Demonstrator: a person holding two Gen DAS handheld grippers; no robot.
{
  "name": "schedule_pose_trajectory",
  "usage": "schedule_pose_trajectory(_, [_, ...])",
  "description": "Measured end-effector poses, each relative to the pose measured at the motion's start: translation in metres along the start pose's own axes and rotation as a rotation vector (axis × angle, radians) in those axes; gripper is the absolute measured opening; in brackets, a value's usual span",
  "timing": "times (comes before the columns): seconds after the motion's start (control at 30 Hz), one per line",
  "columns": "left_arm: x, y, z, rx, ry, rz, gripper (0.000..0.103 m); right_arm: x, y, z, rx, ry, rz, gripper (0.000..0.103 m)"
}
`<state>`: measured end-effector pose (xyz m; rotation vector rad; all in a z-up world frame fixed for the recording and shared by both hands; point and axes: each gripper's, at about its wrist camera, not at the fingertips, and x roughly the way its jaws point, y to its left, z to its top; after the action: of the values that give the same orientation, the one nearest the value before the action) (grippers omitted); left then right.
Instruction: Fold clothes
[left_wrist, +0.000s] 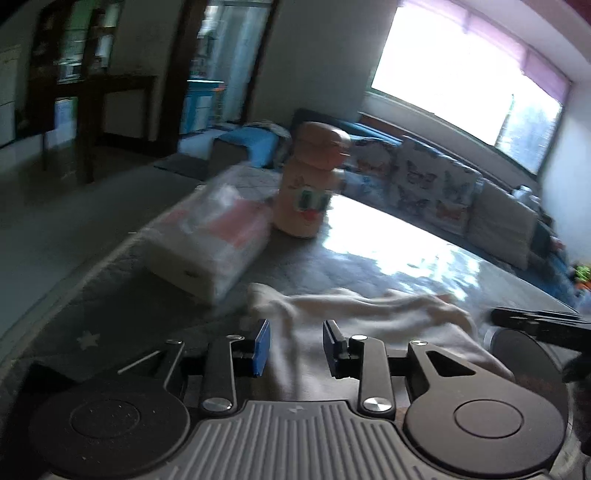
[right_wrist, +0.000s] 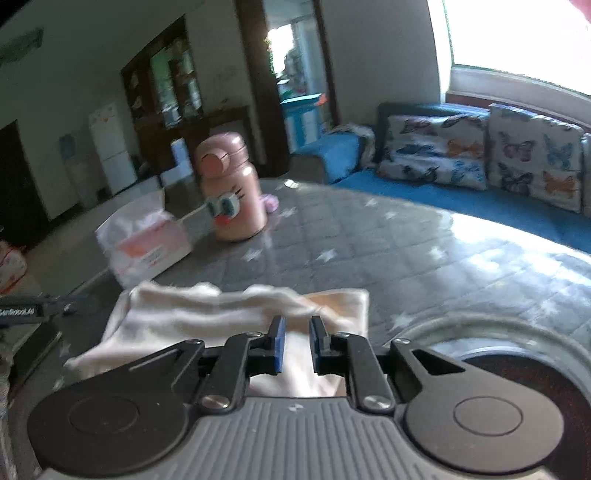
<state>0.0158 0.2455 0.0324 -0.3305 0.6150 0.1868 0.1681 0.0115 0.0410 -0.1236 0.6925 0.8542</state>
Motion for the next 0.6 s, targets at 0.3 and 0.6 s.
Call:
schedule_pose_trajectory(0.3, [0.012,-0.010,-0.013,0.081,0.044,-0.040,0.024,0.004,0.024,-0.026,-0.100,0.082,0.052,0.023])
schedule_pose_trajectory(0.6, [0.030,0.006,-0.010,0.065,0.072,0.033,0.024,0.006,0.024,-0.031,-0.113,0.093,0.031,0.040])
